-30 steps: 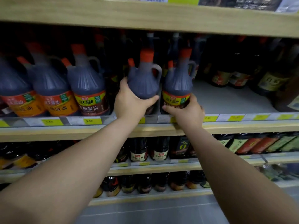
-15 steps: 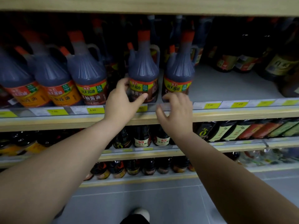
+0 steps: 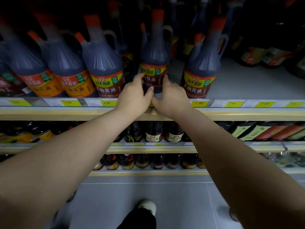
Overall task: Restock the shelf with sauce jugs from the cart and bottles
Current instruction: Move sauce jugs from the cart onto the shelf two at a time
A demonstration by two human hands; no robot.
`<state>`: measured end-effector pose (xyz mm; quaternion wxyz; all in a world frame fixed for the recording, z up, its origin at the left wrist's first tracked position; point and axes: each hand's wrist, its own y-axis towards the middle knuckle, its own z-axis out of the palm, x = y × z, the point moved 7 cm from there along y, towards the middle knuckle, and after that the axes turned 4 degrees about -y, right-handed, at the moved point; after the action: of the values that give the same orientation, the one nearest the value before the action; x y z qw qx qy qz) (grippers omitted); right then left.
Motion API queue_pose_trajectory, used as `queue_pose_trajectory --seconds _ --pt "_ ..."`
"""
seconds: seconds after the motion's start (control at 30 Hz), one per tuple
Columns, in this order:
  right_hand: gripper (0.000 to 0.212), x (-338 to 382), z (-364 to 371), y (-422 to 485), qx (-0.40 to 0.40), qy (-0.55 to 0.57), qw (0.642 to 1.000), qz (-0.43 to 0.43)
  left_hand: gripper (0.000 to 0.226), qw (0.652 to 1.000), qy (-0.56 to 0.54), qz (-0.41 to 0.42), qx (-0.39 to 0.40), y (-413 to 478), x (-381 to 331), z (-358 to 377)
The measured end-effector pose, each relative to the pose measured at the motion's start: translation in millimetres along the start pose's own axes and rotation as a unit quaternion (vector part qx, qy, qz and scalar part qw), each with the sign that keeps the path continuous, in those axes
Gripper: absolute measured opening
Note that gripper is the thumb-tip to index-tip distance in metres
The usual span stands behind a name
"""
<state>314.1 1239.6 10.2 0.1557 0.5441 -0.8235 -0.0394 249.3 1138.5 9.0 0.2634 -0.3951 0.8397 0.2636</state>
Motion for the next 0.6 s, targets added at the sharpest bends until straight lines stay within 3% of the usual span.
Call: queue_pose_trajectory --seconds 0.37,0.6 --pt "0.091 7 30 49 0.138 0.151 0.978 0.041 0.045 0.998 -0.056 0.017 -0.015 -17 13 -28" --pt "0.047 -5 -17 -11 0.03 0.2 0.977 0.069 0.045 0.998 -0.052 -0.005 0.021 -24 -3 -30"
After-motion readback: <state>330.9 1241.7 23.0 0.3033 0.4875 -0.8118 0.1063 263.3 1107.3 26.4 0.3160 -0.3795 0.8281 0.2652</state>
